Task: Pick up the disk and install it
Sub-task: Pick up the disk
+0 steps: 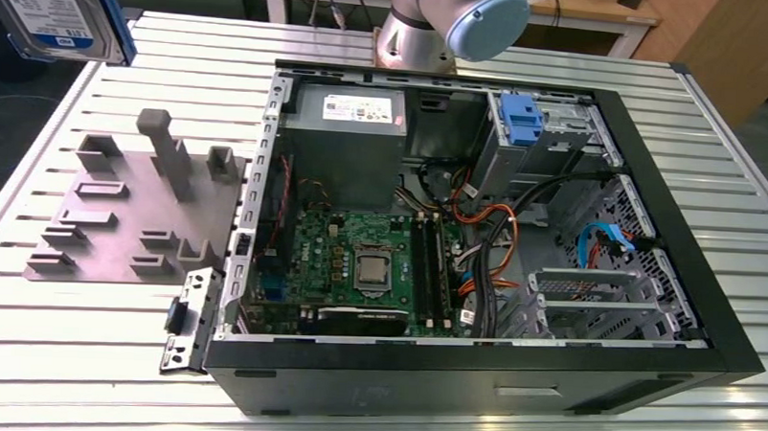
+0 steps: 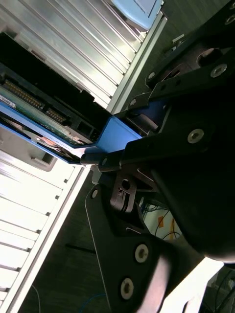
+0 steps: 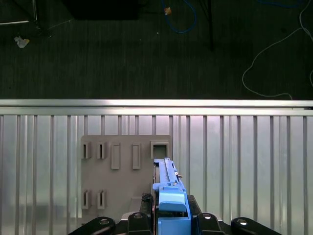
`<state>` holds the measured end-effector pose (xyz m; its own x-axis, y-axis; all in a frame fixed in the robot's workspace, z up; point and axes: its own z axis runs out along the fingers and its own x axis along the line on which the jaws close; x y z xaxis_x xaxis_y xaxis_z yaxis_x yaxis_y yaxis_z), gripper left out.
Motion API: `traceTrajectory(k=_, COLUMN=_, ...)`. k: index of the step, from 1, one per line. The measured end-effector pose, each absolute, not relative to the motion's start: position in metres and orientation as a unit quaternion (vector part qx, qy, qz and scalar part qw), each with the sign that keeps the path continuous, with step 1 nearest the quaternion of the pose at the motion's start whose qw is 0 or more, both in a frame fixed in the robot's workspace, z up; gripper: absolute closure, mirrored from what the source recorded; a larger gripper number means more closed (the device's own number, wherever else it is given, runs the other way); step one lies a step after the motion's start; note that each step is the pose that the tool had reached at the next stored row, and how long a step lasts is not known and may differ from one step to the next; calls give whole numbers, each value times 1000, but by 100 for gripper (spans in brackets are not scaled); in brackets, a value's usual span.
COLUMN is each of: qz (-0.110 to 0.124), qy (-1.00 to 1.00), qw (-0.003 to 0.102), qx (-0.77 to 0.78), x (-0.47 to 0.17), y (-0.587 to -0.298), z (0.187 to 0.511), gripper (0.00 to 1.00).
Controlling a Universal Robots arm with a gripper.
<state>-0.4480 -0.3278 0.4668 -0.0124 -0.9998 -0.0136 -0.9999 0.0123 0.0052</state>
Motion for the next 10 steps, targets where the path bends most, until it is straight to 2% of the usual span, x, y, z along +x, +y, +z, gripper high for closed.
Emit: traceTrajectory(k=10, qz=7, qy=711, qw=3, qx=-703, x=-448, y=-328, z=470, gripper=63)
